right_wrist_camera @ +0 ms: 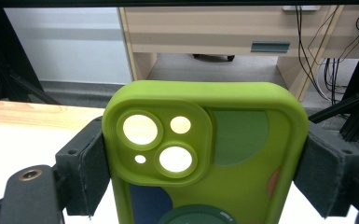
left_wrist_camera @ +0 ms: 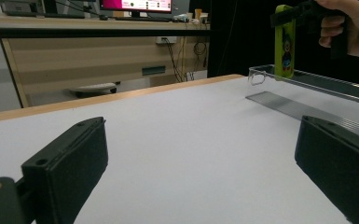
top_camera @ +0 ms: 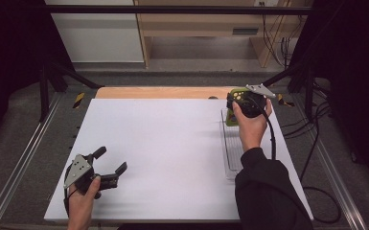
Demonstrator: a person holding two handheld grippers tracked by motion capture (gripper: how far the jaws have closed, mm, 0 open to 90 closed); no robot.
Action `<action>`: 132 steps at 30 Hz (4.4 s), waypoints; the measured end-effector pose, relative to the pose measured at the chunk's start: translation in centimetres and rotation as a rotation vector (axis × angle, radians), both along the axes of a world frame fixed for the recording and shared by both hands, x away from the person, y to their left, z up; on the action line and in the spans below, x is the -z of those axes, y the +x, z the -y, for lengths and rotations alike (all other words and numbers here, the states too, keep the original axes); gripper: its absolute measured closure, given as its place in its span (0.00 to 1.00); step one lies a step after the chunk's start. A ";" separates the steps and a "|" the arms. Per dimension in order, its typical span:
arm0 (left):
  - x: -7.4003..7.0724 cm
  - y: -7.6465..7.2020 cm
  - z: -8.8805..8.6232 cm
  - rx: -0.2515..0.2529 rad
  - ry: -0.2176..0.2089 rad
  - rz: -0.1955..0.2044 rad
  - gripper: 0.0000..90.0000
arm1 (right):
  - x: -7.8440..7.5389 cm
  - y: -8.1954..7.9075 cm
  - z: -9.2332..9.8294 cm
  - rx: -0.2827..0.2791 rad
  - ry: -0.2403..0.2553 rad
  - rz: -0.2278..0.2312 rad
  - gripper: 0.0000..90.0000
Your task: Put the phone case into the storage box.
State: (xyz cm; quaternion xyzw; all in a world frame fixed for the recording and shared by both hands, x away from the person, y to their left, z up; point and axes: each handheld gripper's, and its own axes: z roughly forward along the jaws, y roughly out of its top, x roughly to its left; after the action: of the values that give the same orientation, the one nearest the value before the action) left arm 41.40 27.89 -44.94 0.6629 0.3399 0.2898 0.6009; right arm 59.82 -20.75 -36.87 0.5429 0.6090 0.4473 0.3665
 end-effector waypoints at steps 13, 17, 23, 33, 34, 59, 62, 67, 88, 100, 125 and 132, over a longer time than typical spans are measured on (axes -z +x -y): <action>0.0 0.0 0.0 0.001 -0.001 0.001 0.02 | 0.5 0.5 -0.3 0.011 -0.011 0.001 0.18; 0.0 0.0 -0.1 0.000 -0.003 0.000 0.02 | 0.8 0.8 -0.4 0.017 -0.017 -0.001 0.18; 0.0 0.0 -0.1 0.002 0.001 -0.001 0.02 | 1.4 1.3 -0.6 0.017 -0.026 0.001 0.18; 0.0 0.0 0.0 0.004 0.002 -0.001 0.02 | 2.7 2.1 -1.0 0.048 -0.045 -0.003 0.18; 0.0 0.0 0.0 0.004 0.002 -0.002 0.02 | 2.8 2.2 -0.9 0.051 -0.044 -0.002 0.18; 0.0 0.0 0.0 0.004 0.001 -0.001 0.02 | 4.2 2.9 -1.1 0.072 -0.025 0.020 0.18; 0.0 0.0 0.0 0.004 0.001 -0.003 0.02 | 4.4 3.0 -1.1 0.076 -0.024 0.023 0.18; 0.1 0.0 -0.1 0.002 0.004 -0.008 0.02 | 4.6 3.2 -1.2 0.078 -0.024 0.021 0.18; 0.1 0.0 -0.1 0.004 0.003 -0.009 0.02 | 5.1 3.5 -1.3 0.072 -0.021 0.016 0.18; 0.1 0.0 0.0 0.007 0.004 -0.010 0.02 | 5.2 3.6 -1.4 0.070 -0.028 0.018 0.18; 0.1 0.0 -0.1 0.001 0.003 -0.012 0.02 | 5.5 3.8 -1.6 0.068 -0.028 0.025 0.16; 0.1 0.1 -0.1 0.001 0.001 -0.012 0.02 | 5.5 3.8 -1.5 0.067 -0.029 0.027 0.16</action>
State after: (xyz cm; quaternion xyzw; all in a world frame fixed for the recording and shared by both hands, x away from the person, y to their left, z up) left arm 41.45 27.99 -45.05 0.6653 0.3430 0.2855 0.5986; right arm 63.65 -19.27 -42.41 0.5516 0.5919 0.4331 0.3973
